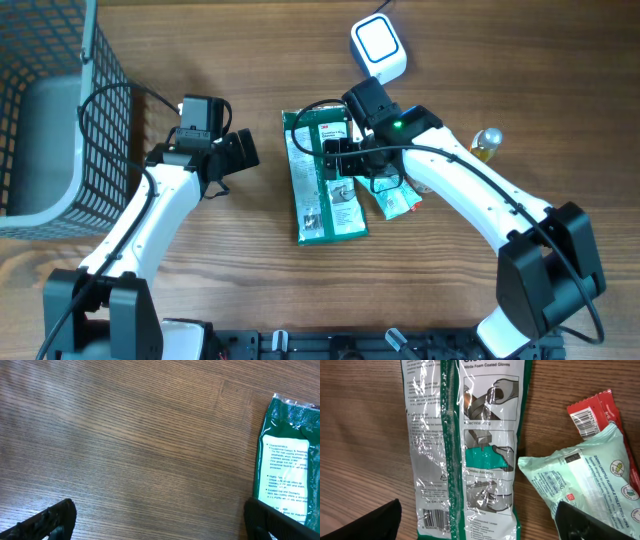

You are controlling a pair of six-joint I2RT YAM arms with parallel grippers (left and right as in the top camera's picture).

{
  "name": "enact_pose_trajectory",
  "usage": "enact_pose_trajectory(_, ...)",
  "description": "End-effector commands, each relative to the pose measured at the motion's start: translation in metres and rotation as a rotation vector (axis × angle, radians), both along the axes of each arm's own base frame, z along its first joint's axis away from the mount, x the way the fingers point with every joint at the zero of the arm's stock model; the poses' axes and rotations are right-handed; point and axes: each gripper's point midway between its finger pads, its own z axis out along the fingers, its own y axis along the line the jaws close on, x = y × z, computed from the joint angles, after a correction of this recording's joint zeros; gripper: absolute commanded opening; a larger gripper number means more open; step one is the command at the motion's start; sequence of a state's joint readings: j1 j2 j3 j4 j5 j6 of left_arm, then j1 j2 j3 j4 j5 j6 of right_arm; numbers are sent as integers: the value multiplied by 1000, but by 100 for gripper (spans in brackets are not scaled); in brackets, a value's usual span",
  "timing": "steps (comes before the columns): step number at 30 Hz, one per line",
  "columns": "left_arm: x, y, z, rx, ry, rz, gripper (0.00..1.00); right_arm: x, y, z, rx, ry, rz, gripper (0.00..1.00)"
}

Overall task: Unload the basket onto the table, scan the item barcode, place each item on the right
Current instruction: 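Open the right gripper and withdraw it from the gloves packet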

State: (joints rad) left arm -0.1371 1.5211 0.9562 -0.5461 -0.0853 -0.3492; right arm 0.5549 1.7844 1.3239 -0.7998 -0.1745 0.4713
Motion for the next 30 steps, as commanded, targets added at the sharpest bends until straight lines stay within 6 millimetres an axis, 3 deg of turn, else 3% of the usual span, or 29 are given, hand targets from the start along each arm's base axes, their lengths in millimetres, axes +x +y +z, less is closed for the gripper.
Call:
enact_pose_trajectory(1,3,4,4,12,-11,7,100,1,-5,-8,-30,3,-10,100)
enact_pose_trajectory(30,3,4,4,12,-11,7,100,10,0,-1,-3,-41,-12,100)
